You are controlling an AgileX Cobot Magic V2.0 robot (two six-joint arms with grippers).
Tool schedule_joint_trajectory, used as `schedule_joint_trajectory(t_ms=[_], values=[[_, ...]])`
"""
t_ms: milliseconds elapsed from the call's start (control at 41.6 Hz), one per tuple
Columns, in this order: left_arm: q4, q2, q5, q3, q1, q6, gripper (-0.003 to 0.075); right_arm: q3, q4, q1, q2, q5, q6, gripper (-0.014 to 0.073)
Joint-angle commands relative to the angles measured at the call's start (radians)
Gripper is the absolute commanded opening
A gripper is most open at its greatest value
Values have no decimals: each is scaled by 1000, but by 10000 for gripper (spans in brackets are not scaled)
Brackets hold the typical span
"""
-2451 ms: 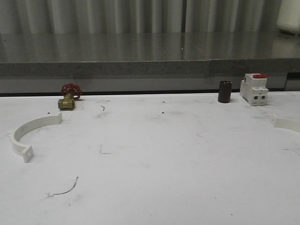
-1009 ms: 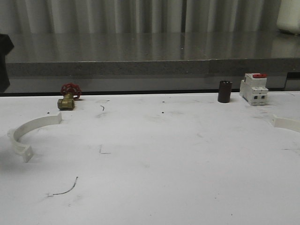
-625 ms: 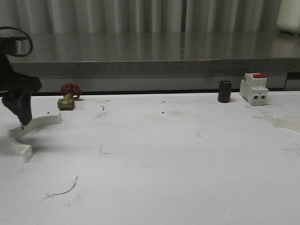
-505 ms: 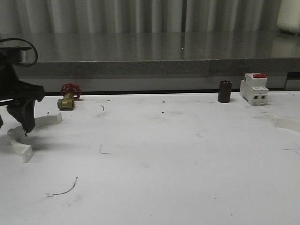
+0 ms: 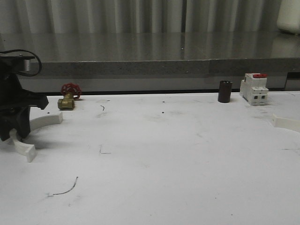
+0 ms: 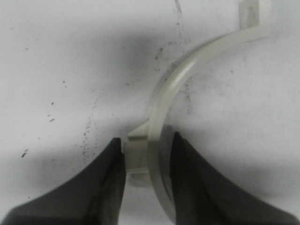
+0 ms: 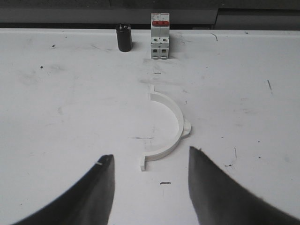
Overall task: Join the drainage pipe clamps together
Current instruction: 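Lower the left gripper onto the white clamp half and grasp it, then carry the clamp half toward the table centre and lower it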
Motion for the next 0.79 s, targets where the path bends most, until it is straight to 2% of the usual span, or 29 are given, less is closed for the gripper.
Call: schedule_joint_trajectory(t_ms=[0,144,240,433,553,769], values=[[-9,-47,-32,-29,0,-9,127,-26,-8,-7,9,-69,-7,395],[-9,-47,-68,-29,0,-9,57,-26,-8,-7,9,-69,-7,395],[-17,-47,-40,-29,0,-9,20,-26,-8,-7,9,-69,-7,395],[-93,-52,-1,-62,-49,-9,10,-26,-8,-7,9,-69,-7,395],[-73,-52,25,-112,-131,-96,10,-26,-8,-7,9,-69,-7,395],[3,-30,27,-217,-312,-335,10,-26,-8,-7,9,-69,-7,395]])
